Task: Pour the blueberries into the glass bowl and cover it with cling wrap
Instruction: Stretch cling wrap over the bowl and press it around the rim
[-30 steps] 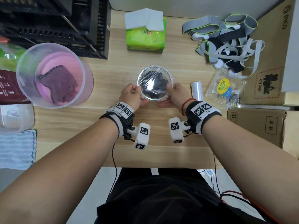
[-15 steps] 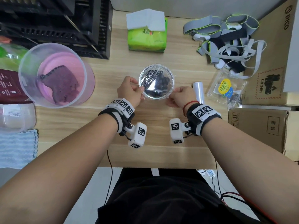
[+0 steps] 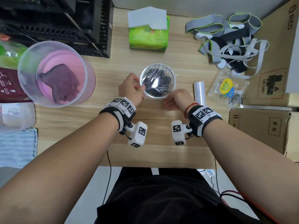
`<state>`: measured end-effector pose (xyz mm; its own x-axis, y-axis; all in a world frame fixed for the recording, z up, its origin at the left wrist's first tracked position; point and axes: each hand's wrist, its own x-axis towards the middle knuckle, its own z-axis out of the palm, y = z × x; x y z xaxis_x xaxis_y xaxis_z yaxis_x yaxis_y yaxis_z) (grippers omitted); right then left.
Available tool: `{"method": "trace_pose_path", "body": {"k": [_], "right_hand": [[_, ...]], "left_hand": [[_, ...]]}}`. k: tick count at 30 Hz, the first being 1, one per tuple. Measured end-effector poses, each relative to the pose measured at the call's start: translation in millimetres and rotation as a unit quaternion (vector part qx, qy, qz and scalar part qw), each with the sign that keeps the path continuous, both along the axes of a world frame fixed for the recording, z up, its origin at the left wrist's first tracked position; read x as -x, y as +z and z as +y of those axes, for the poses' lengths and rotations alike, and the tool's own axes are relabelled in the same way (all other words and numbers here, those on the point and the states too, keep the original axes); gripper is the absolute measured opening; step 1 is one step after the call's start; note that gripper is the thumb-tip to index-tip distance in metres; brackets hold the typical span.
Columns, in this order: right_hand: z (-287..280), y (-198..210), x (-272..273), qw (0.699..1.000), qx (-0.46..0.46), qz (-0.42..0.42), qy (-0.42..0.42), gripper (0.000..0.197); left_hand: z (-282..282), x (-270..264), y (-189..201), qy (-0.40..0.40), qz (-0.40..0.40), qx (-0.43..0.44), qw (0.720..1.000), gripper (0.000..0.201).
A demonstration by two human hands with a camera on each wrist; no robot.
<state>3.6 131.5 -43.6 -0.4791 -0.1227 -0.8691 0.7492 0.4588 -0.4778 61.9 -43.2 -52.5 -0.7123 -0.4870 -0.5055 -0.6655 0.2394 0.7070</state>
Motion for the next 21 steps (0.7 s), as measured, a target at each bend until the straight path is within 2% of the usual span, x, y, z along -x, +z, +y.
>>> {"method": "trace_pose_path", "body": {"k": [5,8,12,15,18,21], "right_hand": [[5.4,2.5,1.5,1.000,0.017,0.024,-0.004,0.015],[6.0,-6.1,7.4,0.998,-0.025,0.050,-0.008,0.010],[5.6,-4.3,20.4,0.970,-0.135,0.201,-0.034,0.019],[-0.7,-3.1,30.4,0.945,-0.138,0.294,0.023,0.019],[-5.2,-8.1,33.6,0.939,-0.158,0.294,0.084,0.014],[-7.7,-6.3,35.5,0.934,-0.177,0.290,0.105,0.024]], "left_hand": [[-1.0,-0.8,0.9,-0.001,-0.003,0.000,1.000,0.013],[-2.0,1.2,-0.5,-0.010,-0.004,0.005,1.000,0.013],[-1.9,1.9,-1.1,0.005,-0.009,-0.007,1.000,0.013],[-1.5,1.9,-1.1,0.010,-0.010,-0.007,1.000,0.014],[-2.2,1.9,-3.3,0.017,-0.007,-0.015,1.000,0.013],[-1.7,1.7,-4.1,0.023,-0.008,-0.016,1.000,0.014]]}}
